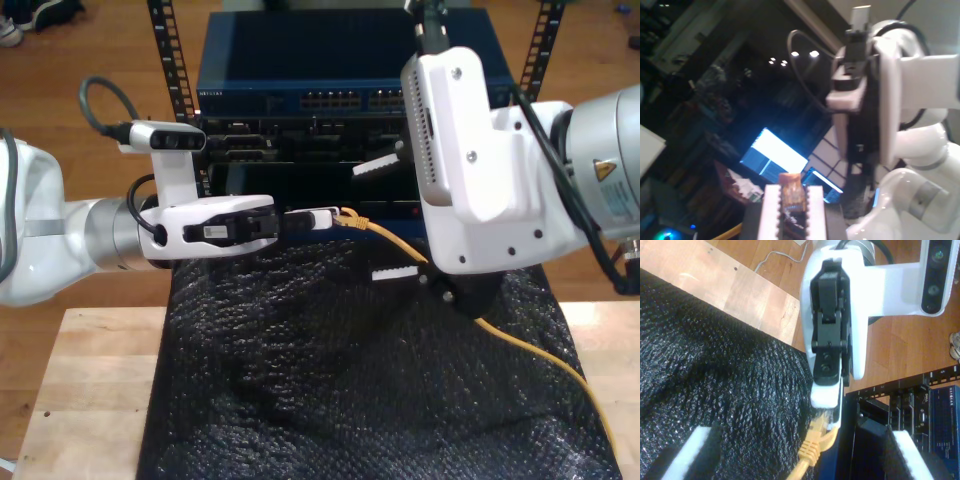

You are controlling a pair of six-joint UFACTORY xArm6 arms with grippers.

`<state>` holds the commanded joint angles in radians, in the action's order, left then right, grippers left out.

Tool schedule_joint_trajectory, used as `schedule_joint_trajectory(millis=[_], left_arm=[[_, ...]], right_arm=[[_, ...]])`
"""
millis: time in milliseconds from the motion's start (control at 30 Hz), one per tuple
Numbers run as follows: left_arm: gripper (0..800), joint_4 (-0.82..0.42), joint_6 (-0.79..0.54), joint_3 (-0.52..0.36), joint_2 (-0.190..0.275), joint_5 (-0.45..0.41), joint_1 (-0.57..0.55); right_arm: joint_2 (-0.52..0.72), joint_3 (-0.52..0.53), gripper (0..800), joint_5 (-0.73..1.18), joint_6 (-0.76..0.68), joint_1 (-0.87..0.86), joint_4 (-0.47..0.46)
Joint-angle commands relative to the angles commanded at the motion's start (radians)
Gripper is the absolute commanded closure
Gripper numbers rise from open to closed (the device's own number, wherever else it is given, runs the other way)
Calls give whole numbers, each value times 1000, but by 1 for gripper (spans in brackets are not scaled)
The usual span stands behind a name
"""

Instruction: Grab the cable and plug it in

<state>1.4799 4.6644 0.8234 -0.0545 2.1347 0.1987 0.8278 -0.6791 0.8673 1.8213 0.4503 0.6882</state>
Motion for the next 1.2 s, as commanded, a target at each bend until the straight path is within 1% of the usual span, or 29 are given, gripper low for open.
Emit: schedule_joint_trajectory(millis=[200,267,400,500,667,733,867,900,933,967,1200], left_arm=[[794,2,-2,-3,-15,48,0],[794,2,-2,-3,-21,64,0],[793,0,-2,-5,-25,89,0],[793,0,-2,-6,-25,103,0],[793,0,-2,-6,-26,118,0],[793,0,-2,-6,-32,123,0],[793,0,-2,-5,-35,129,0],[793,0,-2,-6,-35,130,0],[793,0,-2,-6,-35,132,0],[793,0,-2,-6,-35,133,0],[793,-2,9,-6,-38,138,0]], right_arm=[[21,40,50,-92,0,29,0],[21,43,82,-118,0,54,0],[21,54,115,-155,12,69,0],[21,57,161,-163,12,75,0],[23,58,279,-170,11,75,2],[23,58,287,-170,11,75,2],[25,63,336,-172,11,75,2],[25,63,355,-172,11,75,3],[25,64,391,-172,9,75,3],[25,64,403,-172,9,75,3],[31,64,408,-172,6,75,3]])
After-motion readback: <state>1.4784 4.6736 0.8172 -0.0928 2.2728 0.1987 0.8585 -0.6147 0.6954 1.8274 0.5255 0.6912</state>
